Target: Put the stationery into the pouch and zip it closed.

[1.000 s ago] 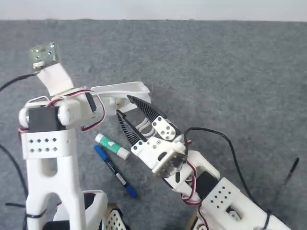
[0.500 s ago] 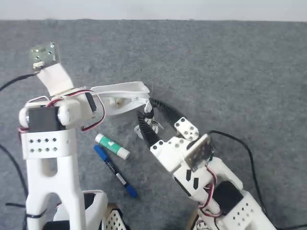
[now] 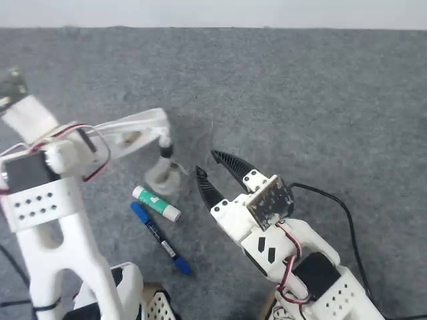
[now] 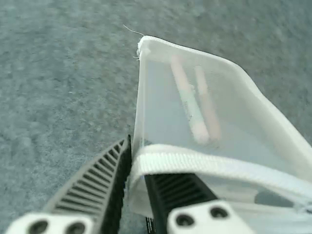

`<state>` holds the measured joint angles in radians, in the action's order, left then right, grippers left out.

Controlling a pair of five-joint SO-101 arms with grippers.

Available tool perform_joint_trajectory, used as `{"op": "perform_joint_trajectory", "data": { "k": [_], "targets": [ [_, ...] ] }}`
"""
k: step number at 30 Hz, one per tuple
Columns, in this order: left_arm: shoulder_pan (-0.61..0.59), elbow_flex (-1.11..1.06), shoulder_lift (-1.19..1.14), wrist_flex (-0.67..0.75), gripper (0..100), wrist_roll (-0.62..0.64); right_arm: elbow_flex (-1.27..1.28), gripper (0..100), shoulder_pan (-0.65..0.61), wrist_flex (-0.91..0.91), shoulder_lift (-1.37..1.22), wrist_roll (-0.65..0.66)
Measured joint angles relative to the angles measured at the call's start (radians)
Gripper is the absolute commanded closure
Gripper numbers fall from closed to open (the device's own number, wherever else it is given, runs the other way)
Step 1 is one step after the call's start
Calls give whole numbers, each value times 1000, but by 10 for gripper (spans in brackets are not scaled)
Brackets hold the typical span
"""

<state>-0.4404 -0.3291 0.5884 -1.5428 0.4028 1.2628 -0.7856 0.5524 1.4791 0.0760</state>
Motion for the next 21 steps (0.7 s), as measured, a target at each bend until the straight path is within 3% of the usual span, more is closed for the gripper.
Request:
{"op": "perform_joint_trajectory", "data": {
  "k": [5, 10, 21],
  "targets": [
    [-92, 0, 0, 25, 989, 41, 0, 882, 2, 80, 0, 0],
    [-104, 0, 0, 28, 989, 44, 0, 882, 55, 109, 0, -8],
    [-104, 0, 0, 28, 989, 44, -198, 882, 92, 361, -114, -219]
  ]
}}
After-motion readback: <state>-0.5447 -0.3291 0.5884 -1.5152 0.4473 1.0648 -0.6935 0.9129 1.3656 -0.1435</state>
